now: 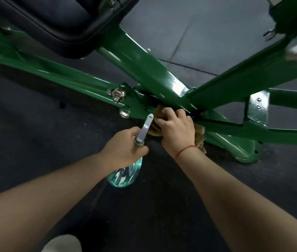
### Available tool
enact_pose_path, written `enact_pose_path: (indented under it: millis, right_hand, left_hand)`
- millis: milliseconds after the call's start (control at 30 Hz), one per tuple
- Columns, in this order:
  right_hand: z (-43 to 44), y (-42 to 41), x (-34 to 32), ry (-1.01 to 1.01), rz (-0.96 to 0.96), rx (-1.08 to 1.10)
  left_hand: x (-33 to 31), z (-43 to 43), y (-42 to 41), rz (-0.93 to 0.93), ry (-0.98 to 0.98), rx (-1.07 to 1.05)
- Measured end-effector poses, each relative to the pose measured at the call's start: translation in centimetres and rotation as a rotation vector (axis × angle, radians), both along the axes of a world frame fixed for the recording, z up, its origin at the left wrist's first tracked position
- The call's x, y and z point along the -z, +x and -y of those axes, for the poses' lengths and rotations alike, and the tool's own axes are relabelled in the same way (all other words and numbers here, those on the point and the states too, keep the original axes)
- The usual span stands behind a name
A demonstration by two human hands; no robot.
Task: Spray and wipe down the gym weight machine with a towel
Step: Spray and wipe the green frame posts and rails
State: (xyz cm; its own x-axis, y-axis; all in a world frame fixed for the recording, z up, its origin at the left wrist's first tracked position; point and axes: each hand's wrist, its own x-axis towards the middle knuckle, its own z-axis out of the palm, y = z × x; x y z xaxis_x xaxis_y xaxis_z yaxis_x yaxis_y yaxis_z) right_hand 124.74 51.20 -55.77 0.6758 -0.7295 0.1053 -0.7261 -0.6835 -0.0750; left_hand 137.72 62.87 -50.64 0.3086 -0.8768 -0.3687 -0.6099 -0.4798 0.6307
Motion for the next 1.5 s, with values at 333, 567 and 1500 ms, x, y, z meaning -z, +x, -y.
enact_pose_path:
  millis: [333, 567, 1500]
  right_hand:
    - [1.1, 4.0, -1.8, 0.317, -0.03, 0.183]
    - [0.8, 4.0, -1.3, 0.325, -0.028, 0.178]
    - [-5.7, 22.9, -7.9, 0.125, 0.438, 0.477]
  left_hand:
    - [-7.8, -2.7, -0.3, 0.197, 0.212, -0.009]
    - [-6.0, -4.0, 4.0, 0.115, 0.144, -0.079]
    - [1.8, -2.0, 29.1, -0.035, -0.093, 0.175]
